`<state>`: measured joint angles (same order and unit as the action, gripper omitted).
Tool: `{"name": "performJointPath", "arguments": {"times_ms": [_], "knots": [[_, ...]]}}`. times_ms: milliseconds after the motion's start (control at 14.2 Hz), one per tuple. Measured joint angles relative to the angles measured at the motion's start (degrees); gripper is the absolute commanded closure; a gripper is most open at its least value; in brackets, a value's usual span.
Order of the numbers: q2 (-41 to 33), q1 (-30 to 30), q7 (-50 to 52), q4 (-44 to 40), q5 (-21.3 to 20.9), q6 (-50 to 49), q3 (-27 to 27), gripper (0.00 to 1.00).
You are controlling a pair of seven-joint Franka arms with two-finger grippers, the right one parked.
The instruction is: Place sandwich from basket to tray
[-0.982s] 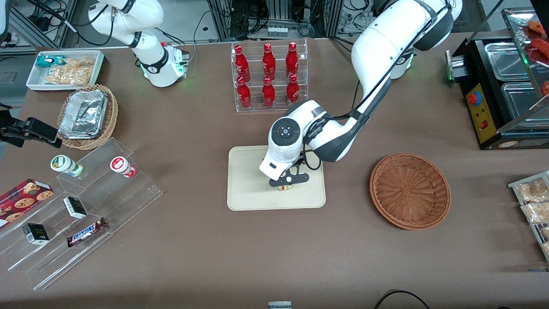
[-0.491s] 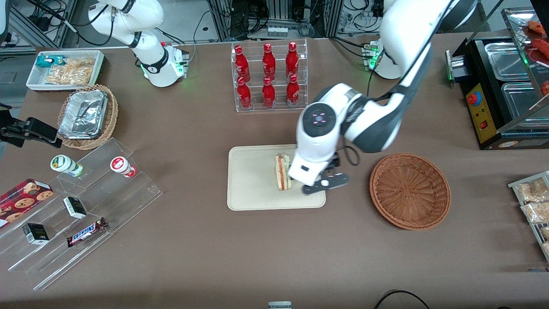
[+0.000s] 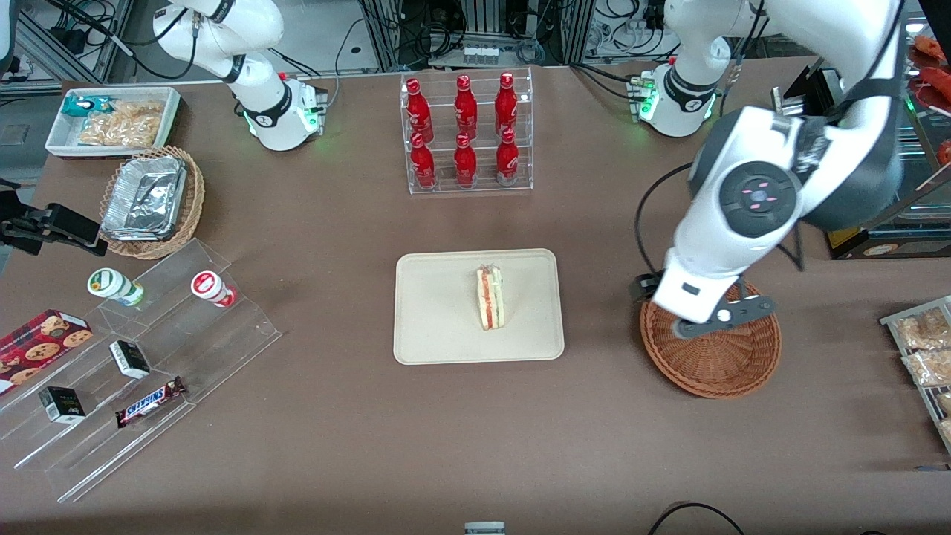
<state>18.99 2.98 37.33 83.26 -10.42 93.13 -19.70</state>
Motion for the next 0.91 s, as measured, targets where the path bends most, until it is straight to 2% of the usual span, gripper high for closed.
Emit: {"name": "performJointPath", "arguments": {"times_ms": [211,491,772,912], "knots": [[-3.3,-4.8,-2.8,1.1,0.9,-2.2,0.0,0.00],[-7.4,-10.6,-12.3,1.1,3.3,-7.6,0.1,0.00],[-13.0,-12.0,-17.1,0.9,3.8,-16.8,0.0,0.00],[-15.2,-12.0,-17.9,1.0,3.8,-18.2,-0.2,0.00]]}}
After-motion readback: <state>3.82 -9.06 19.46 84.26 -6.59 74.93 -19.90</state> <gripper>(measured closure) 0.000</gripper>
